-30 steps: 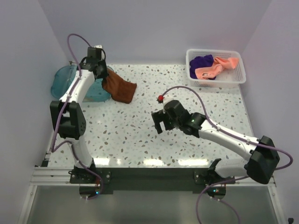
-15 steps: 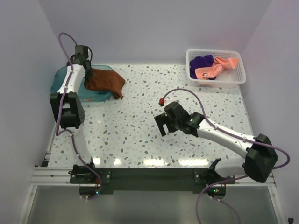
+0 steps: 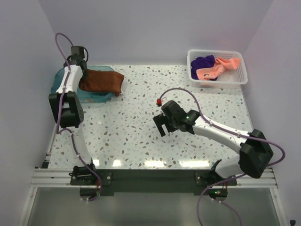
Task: Fold and stack the towels
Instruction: Neatly place the folded towel into the bin
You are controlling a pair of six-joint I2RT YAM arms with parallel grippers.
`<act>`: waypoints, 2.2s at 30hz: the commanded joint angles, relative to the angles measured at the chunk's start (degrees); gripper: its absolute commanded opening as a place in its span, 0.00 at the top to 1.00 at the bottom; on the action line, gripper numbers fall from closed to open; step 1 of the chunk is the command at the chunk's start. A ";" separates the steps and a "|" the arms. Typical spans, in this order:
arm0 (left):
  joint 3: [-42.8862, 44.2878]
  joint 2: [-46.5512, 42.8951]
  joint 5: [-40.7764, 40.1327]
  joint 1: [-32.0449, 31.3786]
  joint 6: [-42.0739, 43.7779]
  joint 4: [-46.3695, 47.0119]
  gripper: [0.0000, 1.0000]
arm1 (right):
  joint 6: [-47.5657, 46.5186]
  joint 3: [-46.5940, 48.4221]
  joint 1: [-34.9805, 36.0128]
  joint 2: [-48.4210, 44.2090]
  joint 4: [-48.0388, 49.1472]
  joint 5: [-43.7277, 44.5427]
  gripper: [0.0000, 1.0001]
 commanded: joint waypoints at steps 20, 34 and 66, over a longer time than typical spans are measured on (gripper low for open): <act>1.51 5.46 -5.18 5.14 3.04 8.95 0.94 | -2.20 6.55 -0.49 6.32 -2.50 0.05 0.01; 1.60 8.36 -12.39 6.20 6.66 12.38 0.72 | -2.55 7.87 -0.49 8.43 -2.85 -0.13 0.01; -13.51 1.50 4.48 -6.11 -2.74 23.63 0.82 | 0.44 0.58 -8.57 -1.84 2.07 -0.22 0.02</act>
